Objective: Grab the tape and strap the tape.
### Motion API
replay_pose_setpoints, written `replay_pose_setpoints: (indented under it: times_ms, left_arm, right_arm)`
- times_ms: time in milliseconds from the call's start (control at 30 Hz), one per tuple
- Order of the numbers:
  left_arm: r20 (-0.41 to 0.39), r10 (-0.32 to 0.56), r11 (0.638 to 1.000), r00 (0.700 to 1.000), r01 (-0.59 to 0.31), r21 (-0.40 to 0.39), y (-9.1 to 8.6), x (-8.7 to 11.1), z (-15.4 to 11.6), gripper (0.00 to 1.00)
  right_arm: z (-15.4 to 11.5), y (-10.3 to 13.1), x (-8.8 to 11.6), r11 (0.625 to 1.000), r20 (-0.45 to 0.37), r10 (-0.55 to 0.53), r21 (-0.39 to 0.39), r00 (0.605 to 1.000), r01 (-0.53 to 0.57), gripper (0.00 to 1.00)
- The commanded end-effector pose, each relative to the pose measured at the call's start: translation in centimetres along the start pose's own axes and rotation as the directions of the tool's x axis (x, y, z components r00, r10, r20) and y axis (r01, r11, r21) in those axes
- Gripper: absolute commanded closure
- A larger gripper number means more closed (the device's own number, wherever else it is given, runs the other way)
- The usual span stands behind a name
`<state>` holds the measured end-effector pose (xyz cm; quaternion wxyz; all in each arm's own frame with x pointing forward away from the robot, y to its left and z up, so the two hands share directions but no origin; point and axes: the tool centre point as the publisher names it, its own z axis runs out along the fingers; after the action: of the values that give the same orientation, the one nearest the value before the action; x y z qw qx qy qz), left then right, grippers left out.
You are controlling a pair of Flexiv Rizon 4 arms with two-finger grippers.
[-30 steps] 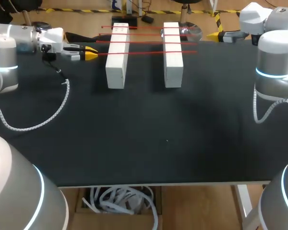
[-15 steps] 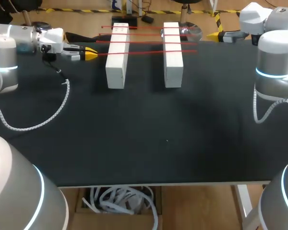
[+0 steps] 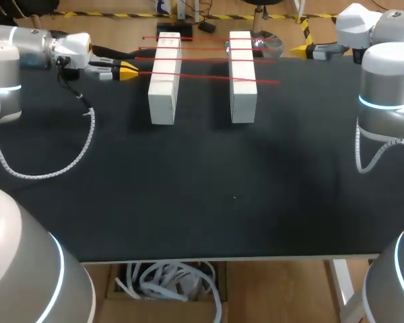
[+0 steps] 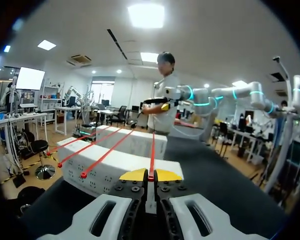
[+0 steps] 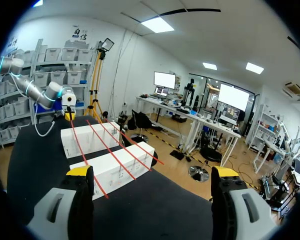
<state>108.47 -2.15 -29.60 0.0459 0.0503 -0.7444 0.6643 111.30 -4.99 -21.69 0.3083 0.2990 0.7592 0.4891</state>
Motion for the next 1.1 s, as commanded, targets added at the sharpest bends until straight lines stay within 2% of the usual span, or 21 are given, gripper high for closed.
replay_pose_setpoints:
  times_ms: [33,300,467,667,1000,1100]
  left_arm:
    - [-0.01,0.001,1.0,1.0,-0.001,0.024,-1.5,0.3,0.3,1.0]
    - [0.001,-0.019,0.991,1.0,0.019,0.135,-5.2,0.3,0.8,1.0]
    - [-0.004,-0.062,0.974,0.998,0.061,0.22,-7.3,0.2,1.2,1.0]
    - [-0.02,-0.059,0.966,0.998,0.062,0.252,-8.9,0.6,2.1,1.0]
    - [-0.022,-0.075,0.923,0.997,0.078,0.378,-11.0,1.0,3.5,1.0]
    - [-0.022,-0.05,0.924,0.999,0.054,0.378,-11.6,1.2,3.9,1.0]
  right_arm:
    - [0.0,0.0,0.0,1.0,-0.001,0.001,0.001,1.0,-0.001,0.0]
    - [0.0,0.0,0.0,1.0,-0.001,0.001,0.001,1.0,-0.001,0.0]
    - [0.0,0.0,0.0,1.0,-0.001,0.001,0.001,1.0,-0.001,0.0]
    - [0.0,0.0,0.0,1.0,-0.001,0.001,0.001,1.0,-0.001,0.0]
    - [0.0,0.0,0.0,1.0,-0.001,0.001,0.001,1.0,-0.001,0.0]
    - [0.0,0.0,0.0,1.0,-0.001,0.001,0.001,1.0,-0.001,0.0]
